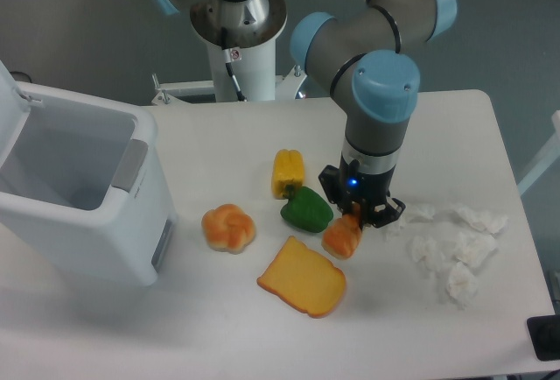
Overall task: Pick up the square bread
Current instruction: 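Lift the orange piece off the green pepper and carry it aside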
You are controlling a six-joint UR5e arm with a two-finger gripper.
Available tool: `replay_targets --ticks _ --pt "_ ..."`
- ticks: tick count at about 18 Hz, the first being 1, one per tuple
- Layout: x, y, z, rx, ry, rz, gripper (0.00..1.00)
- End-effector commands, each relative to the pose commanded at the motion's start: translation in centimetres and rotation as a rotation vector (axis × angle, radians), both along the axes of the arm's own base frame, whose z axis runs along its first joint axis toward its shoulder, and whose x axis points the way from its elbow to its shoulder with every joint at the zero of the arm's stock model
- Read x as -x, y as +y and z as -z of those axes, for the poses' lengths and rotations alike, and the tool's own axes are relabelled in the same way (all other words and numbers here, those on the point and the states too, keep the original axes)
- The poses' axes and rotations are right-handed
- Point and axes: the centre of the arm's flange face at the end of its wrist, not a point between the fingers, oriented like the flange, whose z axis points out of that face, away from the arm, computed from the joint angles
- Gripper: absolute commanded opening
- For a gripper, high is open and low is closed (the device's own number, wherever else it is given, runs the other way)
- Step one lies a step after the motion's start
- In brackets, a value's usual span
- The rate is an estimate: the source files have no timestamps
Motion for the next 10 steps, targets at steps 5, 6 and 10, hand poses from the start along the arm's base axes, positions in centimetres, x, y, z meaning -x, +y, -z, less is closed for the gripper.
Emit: replay_targets --ticks 5,6,10 --pt "0.26 0.27 -0.56 -0.009 0.021 0.010 0.40" --pt "0.26 0.27 -0.56 -0.009 0.021 0.010 0.41" --pt "0.16 0.29 -0.75 -0.010 0.031 0.020 0.46"
